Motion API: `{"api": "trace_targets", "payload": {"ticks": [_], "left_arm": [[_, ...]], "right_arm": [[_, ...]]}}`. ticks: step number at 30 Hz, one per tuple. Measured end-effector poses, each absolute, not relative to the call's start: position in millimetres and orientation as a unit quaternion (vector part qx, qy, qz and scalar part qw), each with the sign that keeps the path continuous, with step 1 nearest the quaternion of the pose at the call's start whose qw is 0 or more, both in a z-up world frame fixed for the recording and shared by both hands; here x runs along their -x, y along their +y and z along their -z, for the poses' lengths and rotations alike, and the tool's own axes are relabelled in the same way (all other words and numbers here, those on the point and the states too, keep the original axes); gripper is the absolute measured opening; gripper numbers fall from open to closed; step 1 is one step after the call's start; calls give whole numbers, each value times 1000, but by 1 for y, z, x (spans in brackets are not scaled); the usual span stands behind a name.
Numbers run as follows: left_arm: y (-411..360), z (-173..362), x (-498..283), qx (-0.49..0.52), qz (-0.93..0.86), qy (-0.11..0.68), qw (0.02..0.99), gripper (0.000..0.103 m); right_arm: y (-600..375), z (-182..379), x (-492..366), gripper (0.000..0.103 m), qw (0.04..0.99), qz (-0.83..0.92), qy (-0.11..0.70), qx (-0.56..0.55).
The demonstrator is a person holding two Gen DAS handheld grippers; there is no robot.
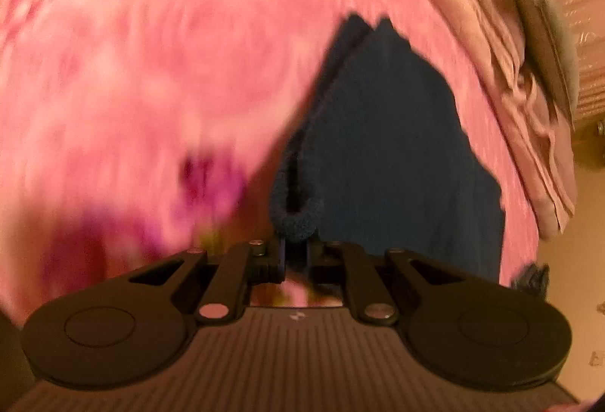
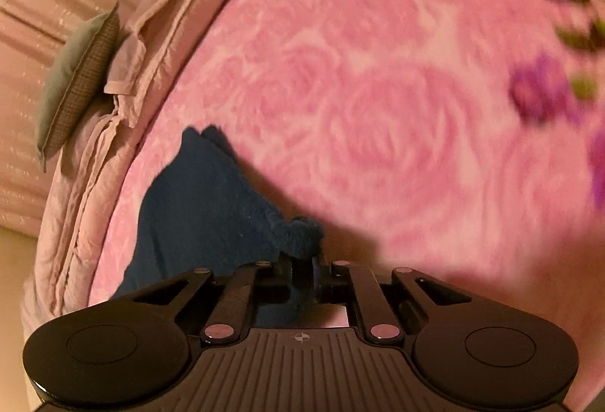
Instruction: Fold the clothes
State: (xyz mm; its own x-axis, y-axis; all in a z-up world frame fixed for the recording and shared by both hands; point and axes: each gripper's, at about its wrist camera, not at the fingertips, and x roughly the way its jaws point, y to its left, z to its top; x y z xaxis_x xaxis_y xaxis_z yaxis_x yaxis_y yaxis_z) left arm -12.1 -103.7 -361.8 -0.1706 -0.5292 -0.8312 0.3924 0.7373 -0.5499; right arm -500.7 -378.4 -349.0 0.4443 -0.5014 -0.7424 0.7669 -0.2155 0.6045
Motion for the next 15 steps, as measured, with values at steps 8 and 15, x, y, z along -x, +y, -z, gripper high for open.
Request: {"api": "trace_targets", "payload": {"ticks": [8,15], "left_arm": [[-94,369,111,-67,419,741,521,6],[-130,328,41,-193,536,697,435,30]], "right_arm": [[-422,346,529,9,647,524,170,-527],[-346,345,545,92,601,565,120,-553]]}}
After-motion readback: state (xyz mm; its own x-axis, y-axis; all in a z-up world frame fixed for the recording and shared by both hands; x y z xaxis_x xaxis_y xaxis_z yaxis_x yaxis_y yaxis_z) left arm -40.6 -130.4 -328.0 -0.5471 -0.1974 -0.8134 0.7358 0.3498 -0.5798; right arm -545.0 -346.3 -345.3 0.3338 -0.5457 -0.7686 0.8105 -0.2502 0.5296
